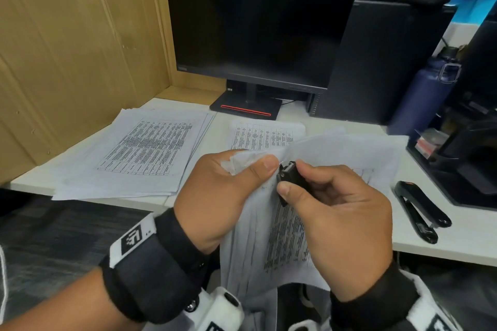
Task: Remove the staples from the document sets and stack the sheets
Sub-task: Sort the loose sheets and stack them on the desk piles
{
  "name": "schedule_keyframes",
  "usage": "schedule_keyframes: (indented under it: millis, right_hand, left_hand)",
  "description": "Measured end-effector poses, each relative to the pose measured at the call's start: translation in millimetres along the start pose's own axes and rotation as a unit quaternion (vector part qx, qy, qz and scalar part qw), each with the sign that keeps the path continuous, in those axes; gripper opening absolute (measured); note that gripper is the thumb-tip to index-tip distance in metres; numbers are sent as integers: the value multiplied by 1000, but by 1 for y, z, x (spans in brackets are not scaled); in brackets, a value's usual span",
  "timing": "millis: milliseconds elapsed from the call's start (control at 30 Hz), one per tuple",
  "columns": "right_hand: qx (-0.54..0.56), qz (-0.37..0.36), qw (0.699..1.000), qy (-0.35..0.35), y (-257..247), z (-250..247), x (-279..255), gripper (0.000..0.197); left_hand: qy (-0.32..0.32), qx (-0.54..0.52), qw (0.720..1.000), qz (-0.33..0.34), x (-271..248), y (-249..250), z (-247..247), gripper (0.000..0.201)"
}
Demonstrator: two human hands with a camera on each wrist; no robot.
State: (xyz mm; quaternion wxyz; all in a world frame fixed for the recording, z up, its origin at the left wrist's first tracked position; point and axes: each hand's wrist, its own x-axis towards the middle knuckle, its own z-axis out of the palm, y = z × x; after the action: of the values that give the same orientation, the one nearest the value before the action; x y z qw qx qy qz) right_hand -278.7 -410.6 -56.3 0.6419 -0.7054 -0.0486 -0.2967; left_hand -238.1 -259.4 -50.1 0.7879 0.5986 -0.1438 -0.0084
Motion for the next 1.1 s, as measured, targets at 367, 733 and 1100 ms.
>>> schedule_keyframes:
  millis: [367, 733, 1100]
  right_hand:
    - [-85, -46, 995, -3, -1, 1, 2, 35]
    - [-160, -95, 983, -6, 4, 0, 0, 32]
    - [-104, -58, 993, -7, 5, 2, 0, 34]
  left_hand:
    - [-11, -72, 995, -65, 4, -6, -7, 25]
    - [10, -46, 998, -34, -1, -13, -1, 18]
    - [-2, -138, 980, -146, 4, -10, -5, 48]
